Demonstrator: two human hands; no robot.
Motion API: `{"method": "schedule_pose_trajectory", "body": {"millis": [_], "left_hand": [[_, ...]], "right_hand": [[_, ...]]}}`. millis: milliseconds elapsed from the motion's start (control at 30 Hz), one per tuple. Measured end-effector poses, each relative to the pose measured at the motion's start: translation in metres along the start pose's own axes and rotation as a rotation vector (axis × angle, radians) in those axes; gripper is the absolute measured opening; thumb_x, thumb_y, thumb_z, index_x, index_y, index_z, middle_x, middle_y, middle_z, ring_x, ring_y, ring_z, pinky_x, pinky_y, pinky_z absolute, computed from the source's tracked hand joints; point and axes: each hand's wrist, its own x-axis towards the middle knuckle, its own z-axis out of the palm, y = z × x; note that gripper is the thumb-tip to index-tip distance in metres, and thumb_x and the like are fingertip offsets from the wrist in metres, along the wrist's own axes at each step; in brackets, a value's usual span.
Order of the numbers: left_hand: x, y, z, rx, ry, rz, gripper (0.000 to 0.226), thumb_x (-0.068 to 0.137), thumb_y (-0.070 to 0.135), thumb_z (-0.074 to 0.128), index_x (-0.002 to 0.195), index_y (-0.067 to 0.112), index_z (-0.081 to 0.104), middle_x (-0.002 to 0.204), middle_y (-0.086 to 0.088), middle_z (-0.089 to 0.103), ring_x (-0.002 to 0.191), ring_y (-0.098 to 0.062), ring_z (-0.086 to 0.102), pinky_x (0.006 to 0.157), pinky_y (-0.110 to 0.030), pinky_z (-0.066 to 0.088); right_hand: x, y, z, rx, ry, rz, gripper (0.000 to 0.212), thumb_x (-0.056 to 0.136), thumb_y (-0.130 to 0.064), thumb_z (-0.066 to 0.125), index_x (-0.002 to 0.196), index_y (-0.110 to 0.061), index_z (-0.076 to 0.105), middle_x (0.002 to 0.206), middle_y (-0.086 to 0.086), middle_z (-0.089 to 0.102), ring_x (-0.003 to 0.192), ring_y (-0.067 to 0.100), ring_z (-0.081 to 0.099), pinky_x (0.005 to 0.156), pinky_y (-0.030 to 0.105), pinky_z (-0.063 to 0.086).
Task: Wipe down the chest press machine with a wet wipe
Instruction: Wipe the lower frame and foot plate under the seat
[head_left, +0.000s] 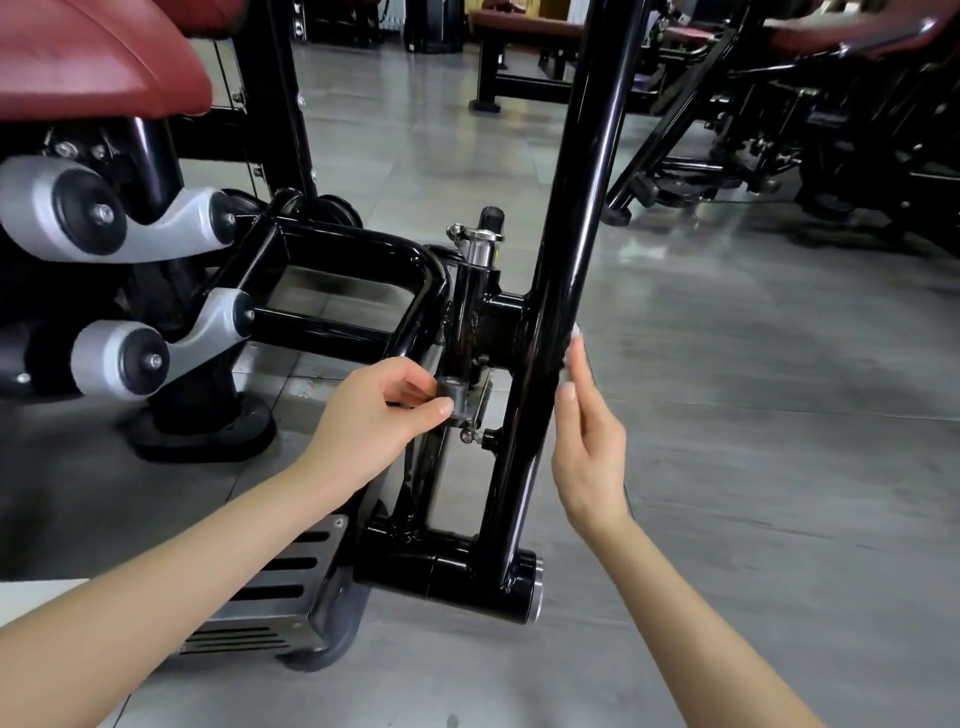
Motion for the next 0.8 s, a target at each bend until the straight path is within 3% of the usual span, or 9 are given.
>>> {"method": "schedule_pose_trajectory", "body": {"millis": [67, 133, 233, 300, 400, 500, 700, 800], "left_hand": [[0.001, 0.0, 0.0, 0.0, -0.008, -0.005, 0.006, 0.08, 0.017, 0.07, 0.084, 0.018, 0.066, 0.083, 0.007, 0.069, 0.081, -0.001, 0.063, 0.073, -0.013, 0.043], [0.002, 0.0, -0.001, -0.003, -0.018, -0.012, 0.006, 0.08, 0.016, 0.07, 0.084, 0.017, 0.067, 0.084, 0.006, 0.069, 0.083, -0.005, 0.064, 0.077, -0.017, 0.046], [0.001, 0.002, -0.004, 0.025, -0.039, 0.007, 0.006, 0.08, 0.018, 0.071, 0.083, 0.017, 0.066, 0.082, 0.006, 0.07, 0.083, -0.007, 0.065, 0.08, -0.022, 0.048], [0.001, 0.003, -0.005, 0.052, -0.057, 0.026, 0.005, 0.081, 0.019, 0.07, 0.083, 0.019, 0.065, 0.082, 0.007, 0.069, 0.083, -0.006, 0.064, 0.081, -0.022, 0.049], [0.0, 0.003, -0.005, 0.04, -0.057, 0.036, 0.005, 0.081, 0.019, 0.069, 0.083, 0.02, 0.064, 0.084, 0.008, 0.069, 0.084, -0.006, 0.064, 0.082, -0.022, 0.049], [0.001, 0.003, -0.007, 0.026, -0.069, 0.023, 0.007, 0.081, 0.02, 0.07, 0.082, 0.022, 0.063, 0.085, 0.008, 0.068, 0.084, -0.006, 0.063, 0.078, -0.017, 0.046], [0.004, 0.004, -0.013, 0.002, -0.116, 0.019, 0.007, 0.079, 0.018, 0.072, 0.083, 0.02, 0.067, 0.082, 0.009, 0.07, 0.077, 0.001, 0.064, 0.069, -0.006, 0.045], [0.005, 0.001, -0.014, -0.003, -0.122, 0.019, 0.009, 0.078, 0.016, 0.073, 0.085, 0.02, 0.069, 0.083, 0.008, 0.07, 0.078, 0.0, 0.065, 0.073, -0.01, 0.046]], "right_hand": [[0.022, -0.025, 0.003, 0.05, 0.013, -0.099, 0.047, 0.1, 0.0, 0.032, 0.146, -0.011, 0.024, 0.154, -0.005, 0.025, 0.142, 0.001, 0.02, 0.118, 0.026, 0.016], [0.024, -0.025, 0.005, -0.12, -0.115, -0.328, 0.045, 0.096, 0.009, 0.034, 0.141, 0.007, 0.033, 0.151, 0.019, 0.029, 0.141, 0.0, 0.014, 0.118, 0.028, 0.011], [-0.01, 0.022, 0.002, -0.604, -0.235, -0.656, 0.039, 0.098, -0.003, 0.036, 0.136, 0.0, 0.04, 0.147, 0.011, 0.037, 0.145, 0.018, 0.019, 0.118, 0.04, 0.016], [-0.024, 0.041, -0.009, -0.775, -0.264, -0.729, 0.041, 0.094, -0.003, 0.045, 0.135, -0.003, 0.046, 0.145, 0.009, 0.04, 0.142, 0.024, 0.028, 0.115, 0.045, 0.024], [0.005, 0.019, -0.021, -0.927, -0.25, -0.82, 0.04, 0.092, -0.009, 0.05, 0.132, -0.007, 0.052, 0.143, 0.007, 0.046, 0.137, 0.023, 0.036, 0.114, 0.05, 0.024], [0.024, 0.006, -0.028, -1.008, -0.234, -0.836, 0.04, 0.097, -0.015, 0.043, 0.136, -0.008, 0.047, 0.146, 0.007, 0.041, 0.139, 0.022, 0.031, 0.116, 0.052, 0.019], [-0.045, 0.048, -0.047, -1.267, -0.77, -1.046, 0.052, 0.089, -0.024, 0.043, 0.14, -0.015, 0.043, 0.148, 0.002, 0.04, 0.142, 0.018, 0.025, 0.118, 0.048, 0.005], [-0.011, 0.034, -0.04, -1.327, -0.663, -1.05, 0.053, 0.088, -0.021, 0.04, 0.14, -0.015, 0.044, 0.146, 0.002, 0.044, 0.141, 0.02, 0.029, 0.116, 0.051, 0.006]]}}
